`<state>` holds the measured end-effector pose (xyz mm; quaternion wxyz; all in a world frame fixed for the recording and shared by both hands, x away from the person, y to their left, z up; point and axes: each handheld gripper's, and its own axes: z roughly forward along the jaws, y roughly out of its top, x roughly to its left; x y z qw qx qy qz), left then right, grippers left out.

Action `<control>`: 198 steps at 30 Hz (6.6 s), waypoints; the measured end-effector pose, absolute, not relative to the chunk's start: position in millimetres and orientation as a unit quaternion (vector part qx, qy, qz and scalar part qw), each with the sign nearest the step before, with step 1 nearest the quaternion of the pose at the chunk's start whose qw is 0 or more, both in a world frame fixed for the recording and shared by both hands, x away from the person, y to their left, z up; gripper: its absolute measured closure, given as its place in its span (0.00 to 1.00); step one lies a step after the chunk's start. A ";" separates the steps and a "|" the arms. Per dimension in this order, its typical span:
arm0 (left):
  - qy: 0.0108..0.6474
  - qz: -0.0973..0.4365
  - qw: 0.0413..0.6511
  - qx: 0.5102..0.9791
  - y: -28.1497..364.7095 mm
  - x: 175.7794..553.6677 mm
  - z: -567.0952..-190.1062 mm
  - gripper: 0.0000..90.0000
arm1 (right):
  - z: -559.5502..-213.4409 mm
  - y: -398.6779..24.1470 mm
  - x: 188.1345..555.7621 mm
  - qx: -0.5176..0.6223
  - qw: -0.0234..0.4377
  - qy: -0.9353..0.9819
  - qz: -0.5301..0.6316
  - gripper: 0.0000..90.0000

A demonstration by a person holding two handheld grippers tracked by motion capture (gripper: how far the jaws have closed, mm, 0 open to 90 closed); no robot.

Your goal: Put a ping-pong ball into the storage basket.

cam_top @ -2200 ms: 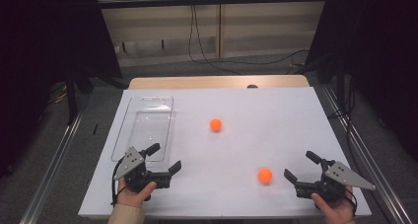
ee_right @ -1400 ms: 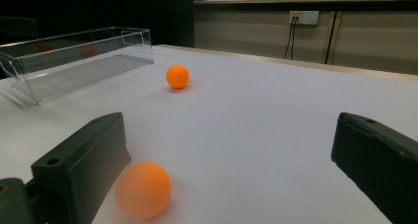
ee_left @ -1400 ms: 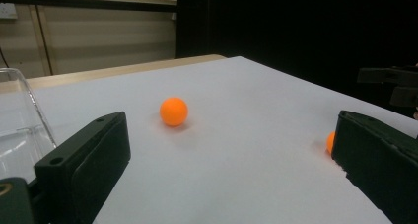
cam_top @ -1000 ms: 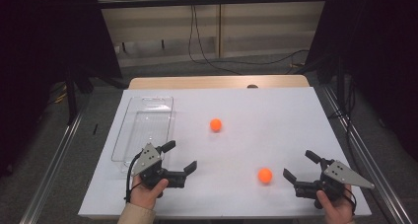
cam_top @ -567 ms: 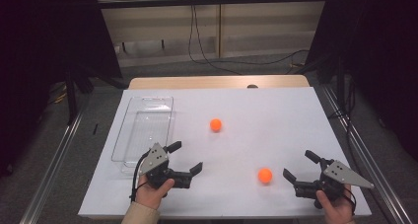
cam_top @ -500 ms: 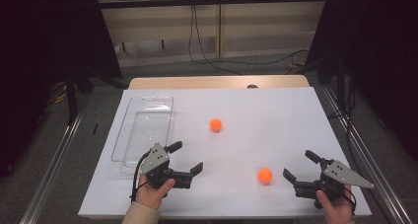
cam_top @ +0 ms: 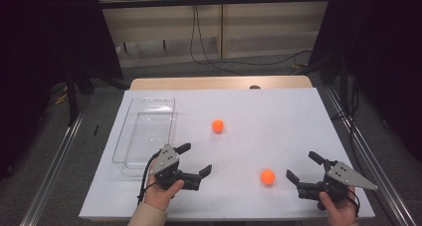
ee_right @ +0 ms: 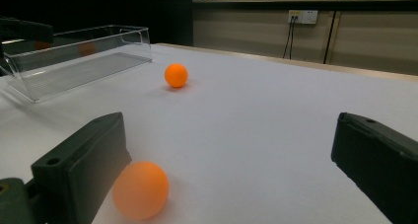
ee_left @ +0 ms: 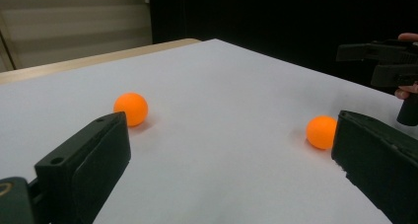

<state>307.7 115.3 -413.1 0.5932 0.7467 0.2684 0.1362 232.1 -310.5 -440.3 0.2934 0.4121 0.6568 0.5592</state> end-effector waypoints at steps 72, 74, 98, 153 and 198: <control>0.235 0.088 0.573 0.780 57.8 314.4 -424.0 0.02 | -440.1 -308.3 232.5 0.405 0.292 0.662 0.559 0.01; 0.235 0.086 0.573 0.780 56.7 314.3 -424.5 0.02 | -440.1 -308.3 232.5 0.405 0.292 0.662 0.559 0.01; 0.226 0.078 0.568 0.787 44.2 314.9 -426.1 0.02 | -440.1 -307.8 232.5 0.404 0.291 0.663 0.558 0.01; 0.209 0.050 0.557 0.802 10.9 318.1 -429.2 0.02 | -440.2 -308.5 232.4 0.406 0.290 0.661 0.560 0.01; 0.199 0.038 0.545 0.814 -8.5 319.2 -432.4 0.02 | -440.0 -308.8 232.3 0.404 0.290 0.662 0.561 0.01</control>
